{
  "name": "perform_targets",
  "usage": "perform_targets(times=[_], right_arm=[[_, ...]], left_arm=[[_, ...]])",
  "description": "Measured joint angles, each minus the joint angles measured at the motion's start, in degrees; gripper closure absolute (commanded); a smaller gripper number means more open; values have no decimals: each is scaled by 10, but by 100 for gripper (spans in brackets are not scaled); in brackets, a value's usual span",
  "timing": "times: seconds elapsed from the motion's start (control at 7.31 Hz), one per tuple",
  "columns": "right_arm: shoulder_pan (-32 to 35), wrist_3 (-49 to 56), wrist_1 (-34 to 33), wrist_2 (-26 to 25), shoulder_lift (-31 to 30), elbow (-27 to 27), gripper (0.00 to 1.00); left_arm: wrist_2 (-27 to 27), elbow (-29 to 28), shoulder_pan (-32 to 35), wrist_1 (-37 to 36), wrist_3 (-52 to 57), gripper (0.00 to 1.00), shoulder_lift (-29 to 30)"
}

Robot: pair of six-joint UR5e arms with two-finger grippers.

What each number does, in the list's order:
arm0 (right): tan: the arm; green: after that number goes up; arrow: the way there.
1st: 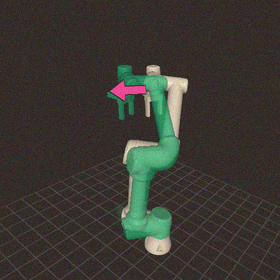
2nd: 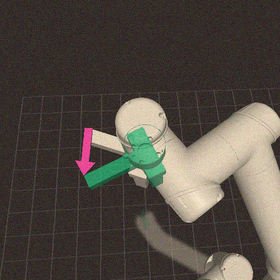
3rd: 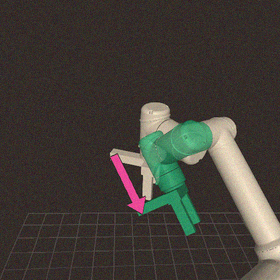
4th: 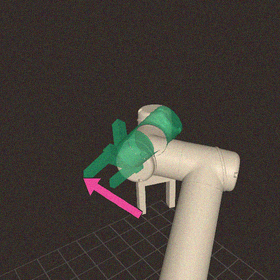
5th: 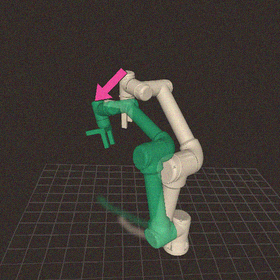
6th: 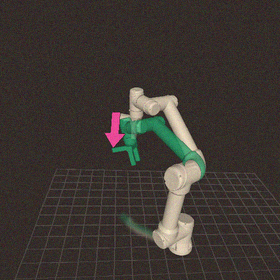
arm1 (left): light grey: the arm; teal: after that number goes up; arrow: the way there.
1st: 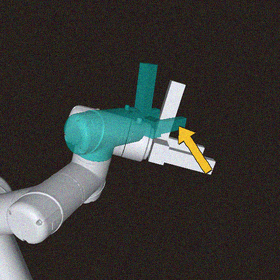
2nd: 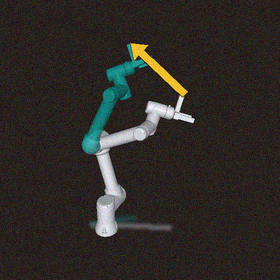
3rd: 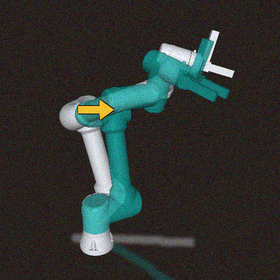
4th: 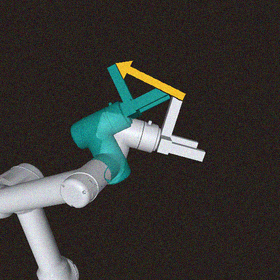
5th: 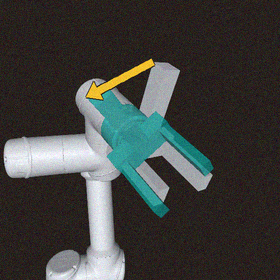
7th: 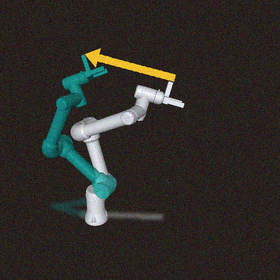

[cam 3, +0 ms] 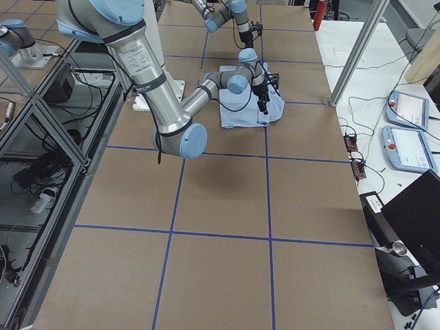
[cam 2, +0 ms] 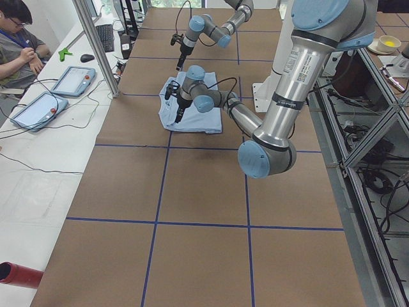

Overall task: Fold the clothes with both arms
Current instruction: 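Move the left gripper to the folded shirt's side edge and grasp it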

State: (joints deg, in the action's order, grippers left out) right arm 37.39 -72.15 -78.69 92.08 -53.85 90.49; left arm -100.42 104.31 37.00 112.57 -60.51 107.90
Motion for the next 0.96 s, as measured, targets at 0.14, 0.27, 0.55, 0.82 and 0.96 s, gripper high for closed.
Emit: perform_targets(times=[0.14,0.27,0.55,0.82,0.96], right_arm=[[0,1,0,0,-1,2,0],[0,2,0,0,-1,2,0],[0,2,0,0,-1,3,0],[1,2,0,0,-2,3,0],[1,2,0,0,-2,3,0]], left_arm=[[12,22,-28,28,-28,10,-37],[34,32,-54,64,-57,24,-71],[56,33,-82,98,-104,32,-99],[62,30,-104,102,-128,33,-104],[64,30,-116,103,-138,35,-104]])
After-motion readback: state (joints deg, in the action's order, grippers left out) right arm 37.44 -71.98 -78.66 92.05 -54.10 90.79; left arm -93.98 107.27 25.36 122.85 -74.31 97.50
